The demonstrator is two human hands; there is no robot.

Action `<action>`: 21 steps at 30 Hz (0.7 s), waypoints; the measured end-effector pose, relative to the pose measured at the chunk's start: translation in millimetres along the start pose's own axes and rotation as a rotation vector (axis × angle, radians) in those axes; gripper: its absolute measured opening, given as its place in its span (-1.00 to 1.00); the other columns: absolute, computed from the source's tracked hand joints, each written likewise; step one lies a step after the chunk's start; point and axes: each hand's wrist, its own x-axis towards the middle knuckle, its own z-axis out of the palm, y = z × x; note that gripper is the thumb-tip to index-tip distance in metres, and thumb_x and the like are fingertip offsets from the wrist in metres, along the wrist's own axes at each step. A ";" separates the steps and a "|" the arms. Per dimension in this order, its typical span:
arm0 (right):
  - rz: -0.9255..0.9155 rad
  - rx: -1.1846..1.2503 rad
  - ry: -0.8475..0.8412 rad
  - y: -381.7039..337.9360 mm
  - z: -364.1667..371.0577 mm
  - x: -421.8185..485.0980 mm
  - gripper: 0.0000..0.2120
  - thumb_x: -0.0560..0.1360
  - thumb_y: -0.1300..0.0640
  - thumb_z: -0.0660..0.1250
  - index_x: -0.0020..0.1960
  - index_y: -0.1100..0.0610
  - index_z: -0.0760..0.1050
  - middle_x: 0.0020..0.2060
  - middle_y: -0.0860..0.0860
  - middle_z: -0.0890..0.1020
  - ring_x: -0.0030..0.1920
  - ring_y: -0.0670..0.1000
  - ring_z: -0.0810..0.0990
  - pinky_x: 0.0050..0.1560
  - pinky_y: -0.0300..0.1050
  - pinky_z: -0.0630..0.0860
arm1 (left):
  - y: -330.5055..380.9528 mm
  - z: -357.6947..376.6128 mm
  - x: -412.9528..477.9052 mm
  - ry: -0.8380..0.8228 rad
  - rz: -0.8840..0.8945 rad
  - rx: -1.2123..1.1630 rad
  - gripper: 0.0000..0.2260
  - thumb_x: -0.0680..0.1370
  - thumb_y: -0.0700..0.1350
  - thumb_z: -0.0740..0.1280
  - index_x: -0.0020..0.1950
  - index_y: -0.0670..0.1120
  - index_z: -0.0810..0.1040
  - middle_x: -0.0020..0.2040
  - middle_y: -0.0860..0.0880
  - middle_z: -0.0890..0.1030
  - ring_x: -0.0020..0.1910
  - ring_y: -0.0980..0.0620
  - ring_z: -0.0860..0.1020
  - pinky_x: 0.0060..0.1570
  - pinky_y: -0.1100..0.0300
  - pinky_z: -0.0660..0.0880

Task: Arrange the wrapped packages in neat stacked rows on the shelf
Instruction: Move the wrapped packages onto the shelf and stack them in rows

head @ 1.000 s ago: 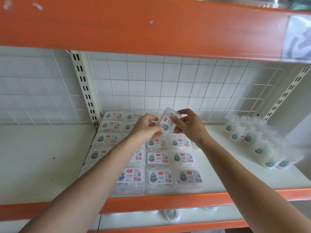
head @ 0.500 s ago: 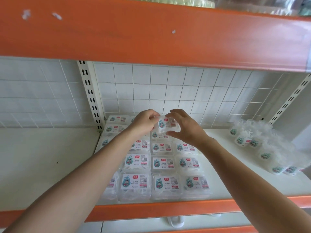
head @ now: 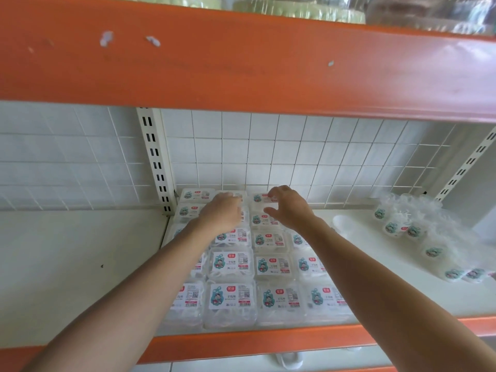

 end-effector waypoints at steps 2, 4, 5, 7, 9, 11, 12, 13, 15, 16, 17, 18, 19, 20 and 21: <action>0.010 -0.008 0.000 -1.8 3.1 -0.9 -0.61 0.51 -0.02 0.37 0.28 0.07 0.43 0.24 0.03 0.50 0.16 0.05 0.51 0.15 0.04 0.52 | -1.8 1.9 0.0 -0.024 0.010 0.024 -0.63 0.63 -0.16 0.06 0.41 -0.16 0.38 0.40 -0.13 0.39 0.40 -0.09 0.32 0.30 -0.07 0.40; 0.014 -0.009 0.006 -2.6 4.6 -1.7 -0.60 0.53 -0.01 0.35 0.32 0.07 0.42 0.27 0.03 0.49 0.19 0.05 0.51 0.18 0.05 0.51 | -2.2 3.0 -0.6 -0.036 0.016 0.051 -0.63 0.64 -0.13 0.05 0.44 -0.16 0.35 0.42 -0.13 0.36 0.43 -0.08 0.29 0.33 -0.07 0.37; 0.019 -0.007 0.006 -3.0 5.1 -2.7 -0.59 0.54 -0.01 0.34 0.34 0.06 0.41 0.29 0.02 0.49 0.21 0.05 0.50 0.19 0.04 0.50 | -2.2 3.8 -1.3 -0.044 0.019 0.062 -0.63 0.65 -0.12 0.04 0.44 -0.16 0.34 0.42 -0.13 0.35 0.43 -0.09 0.28 0.33 -0.07 0.36; 0.016 -0.011 -0.003 -4.2 5.5 -5.1 -0.58 0.55 0.00 0.31 0.38 0.07 0.39 0.32 0.02 0.47 0.25 0.06 0.48 0.23 0.01 0.47 | -1.7 4.9 -2.4 -0.054 0.027 0.082 -0.62 0.66 -0.10 0.04 0.46 -0.17 0.31 0.44 -0.15 0.33 0.45 -0.09 0.26 0.35 -0.06 0.34; -0.005 -0.032 -0.020 -6.0 5.2 -7.6 -0.55 0.57 0.01 0.29 0.42 0.08 0.36 0.37 0.03 0.43 0.30 0.07 0.45 0.27 -0.01 0.43 | -1.6 5.2 -3.4 -0.050 0.040 0.092 -0.59 0.67 -0.09 0.03 0.51 -0.14 0.25 0.50 -0.14 0.26 0.50 -0.09 0.19 0.41 -0.06 0.27; -0.012 -0.044 -0.030 -7.9 4.4 -10.5 -0.54 0.58 0.00 0.26 0.45 0.06 0.32 0.42 0.03 0.38 0.35 0.08 0.41 0.30 0.00 0.38 | -1.6 5.2 -3.2 -0.046 0.054 0.105 -0.58 0.67 -0.08 0.02 0.53 -0.13 0.22 0.52 -0.13 0.23 0.51 -0.08 0.16 0.43 -0.05 0.25; -0.012 -0.047 -0.035 -8.7 3.7 -11.9 -0.53 0.58 -0.01 0.25 0.46 0.04 0.31 0.44 0.03 0.36 0.37 0.09 0.40 0.32 0.01 0.37 | -1.5 5.4 -2.9 -0.049 0.056 0.104 -0.58 0.67 -0.07 0.03 0.52 -0.13 0.23 0.52 -0.13 0.24 0.51 -0.08 0.16 0.43 -0.06 0.25; -0.013 -0.050 -0.040 -9.5 2.6 -13.2 -0.54 0.59 -0.02 0.24 0.47 0.02 0.30 0.45 0.02 0.35 0.38 0.08 0.38 0.33 0.03 0.36 | -0.8 4.8 -2.9 -0.055 0.054 0.102 -0.58 0.67 -0.05 0.03 0.51 -0.13 0.25 0.51 -0.14 0.26 0.50 -0.08 0.18 0.42 -0.06 0.26; -0.016 -0.067 -0.038 -10.6 0.5 -15.7 -0.54 0.59 -0.04 0.22 0.47 -0.02 0.28 0.47 0.01 0.32 0.42 0.08 0.34 0.37 0.08 0.35 | -0.5 2.6 -2.9 -0.045 0.054 0.116 -0.60 0.66 -0.03 0.04 0.45 -0.16 0.32 0.44 -0.15 0.34 0.45 -0.10 0.24 0.36 -0.08 0.32; -0.019 -0.080 -0.030 -11.0 -1.3 -17.1 -0.54 0.60 -0.05 0.21 0.47 -0.03 0.28 0.47 0.01 0.31 0.43 0.08 0.31 0.38 0.11 0.34 | -0.2 1.2 -2.8 -0.026 0.061 0.127 -0.59 0.66 -0.02 0.04 0.44 -0.17 0.33 0.40 -0.15 0.37 0.43 -0.10 0.27 0.34 -0.09 0.34; -0.022 -0.092 -0.022 -11.1 -3.9 -18.8 -0.54 0.60 -0.05 0.21 0.47 -0.03 0.27 0.48 0.01 0.30 0.44 0.07 0.30 0.38 0.11 0.33 | 0.6 0.0 -2.7 -0.005 0.071 0.140 -0.59 0.66 -0.02 0.05 0.45 -0.18 0.33 0.39 -0.15 0.38 0.42 -0.11 0.28 0.33 -0.09 0.34; -0.025 -0.100 -0.014 -10.7 -7.1 -20.5 -0.54 0.60 -0.06 0.20 0.47 -0.02 0.27 0.48 0.01 0.31 0.45 0.06 0.29 0.39 0.10 0.32 | 2.5 -1.3 -3.0 0.009 0.081 0.147 -0.58 0.66 -0.01 0.05 0.45 -0.18 0.32 0.39 -0.16 0.39 0.41 -0.12 0.29 0.33 -0.09 0.34; -0.029 -0.105 -0.004 -9.6 -10.6 -23.0 -0.54 0.60 -0.05 0.20 0.47 -0.01 0.28 0.47 0.01 0.32 0.45 0.06 0.29 0.39 0.08 0.31 | 5.6 -2.2 -3.2 0.019 0.093 0.155 -0.58 0.66 -0.01 0.05 0.44 -0.19 0.33 0.38 -0.16 0.39 0.39 -0.12 0.30 0.31 -0.08 0.35; -0.031 -0.110 0.010 -7.8 -14.5 -26.0 -0.55 0.60 -0.05 0.20 0.47 0.00 0.29 0.46 0.01 0.33 0.44 0.05 0.30 0.39 0.06 0.30 | 9.4 -2.2 -3.3 0.031 0.110 0.163 -0.59 0.66 -0.01 0.06 0.43 -0.20 0.34 0.35 -0.16 0.41 0.37 -0.12 0.32 0.30 -0.07 0.36; -0.029 -0.115 0.027 -5.0 -18.5 -29.6 -0.55 0.60 -0.05 0.20 0.46 0.01 0.30 0.45 0.01 0.36 0.43 0.05 0.31 0.38 0.04 0.31 | 13.8 -1.3 -3.2 0.046 0.132 0.169 -0.60 0.66 -0.01 0.06 0.41 -0.20 0.35 0.34 -0.16 0.42 0.36 -0.11 0.34 0.29 -0.06 0.37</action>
